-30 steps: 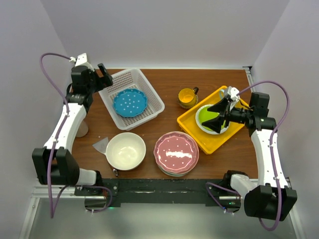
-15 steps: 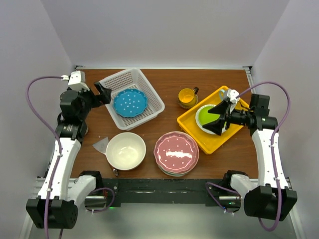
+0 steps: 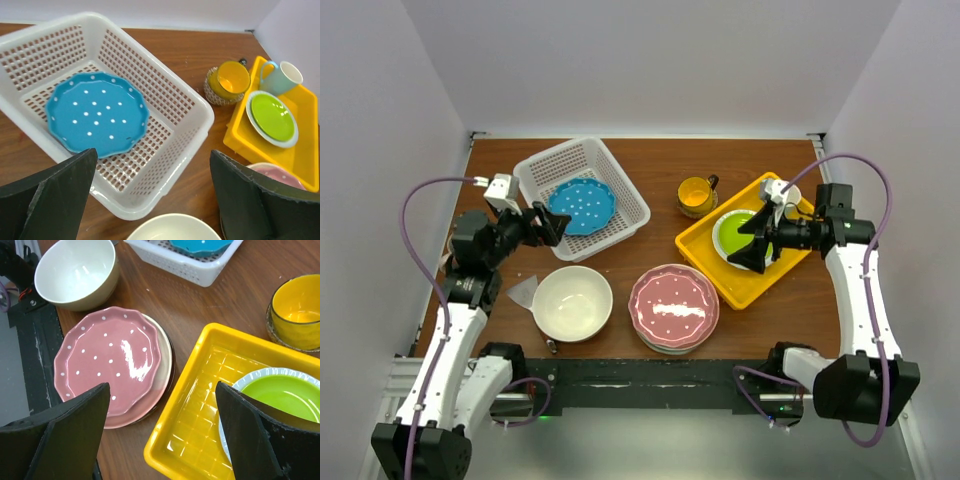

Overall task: Place the mixed dishes into the plastic bin
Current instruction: Place the plate in the plastic bin, then pick up the plate at the center of the board.

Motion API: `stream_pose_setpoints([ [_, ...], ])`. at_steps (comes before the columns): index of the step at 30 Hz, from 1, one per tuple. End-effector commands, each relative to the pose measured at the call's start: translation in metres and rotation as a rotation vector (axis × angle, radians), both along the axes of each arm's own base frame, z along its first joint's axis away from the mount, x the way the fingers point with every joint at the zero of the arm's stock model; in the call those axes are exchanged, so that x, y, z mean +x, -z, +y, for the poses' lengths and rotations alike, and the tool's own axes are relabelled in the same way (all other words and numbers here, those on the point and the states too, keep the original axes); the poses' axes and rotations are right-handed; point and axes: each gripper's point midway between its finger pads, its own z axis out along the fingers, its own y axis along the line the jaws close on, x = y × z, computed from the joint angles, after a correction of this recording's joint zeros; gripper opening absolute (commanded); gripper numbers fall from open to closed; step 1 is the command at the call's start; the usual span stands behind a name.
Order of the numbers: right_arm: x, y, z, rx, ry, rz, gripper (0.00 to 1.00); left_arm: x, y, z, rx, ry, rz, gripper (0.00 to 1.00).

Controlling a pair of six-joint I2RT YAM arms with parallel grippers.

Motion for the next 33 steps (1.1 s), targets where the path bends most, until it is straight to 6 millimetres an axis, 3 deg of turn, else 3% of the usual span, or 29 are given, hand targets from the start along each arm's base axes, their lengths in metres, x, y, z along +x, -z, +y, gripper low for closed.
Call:
stream_pose_setpoints([
  [1,0.007,-0.002,0.006,-0.055,-0.003,-0.004,0.90,-0.011,0.002,-0.017,0.048,0.092,-0.071,1.00],
  [4,0.012,0.006,0.012,-0.111,0.015,0.000,0.90,-0.017,0.017,-0.021,0.045,0.111,-0.053,1.00],
  [9,0.014,0.016,0.025,-0.158,0.019,0.022,0.90,-0.020,0.013,-0.027,0.038,0.139,-0.066,1.00],
  [23,0.028,0.044,0.035,-0.277,0.075,0.094,0.90,-0.021,0.015,-0.035,0.020,0.187,-0.057,1.00],
  [33,0.033,0.054,0.039,-0.315,0.096,0.108,0.89,-0.022,0.014,-0.036,0.018,0.197,-0.064,1.00],
])
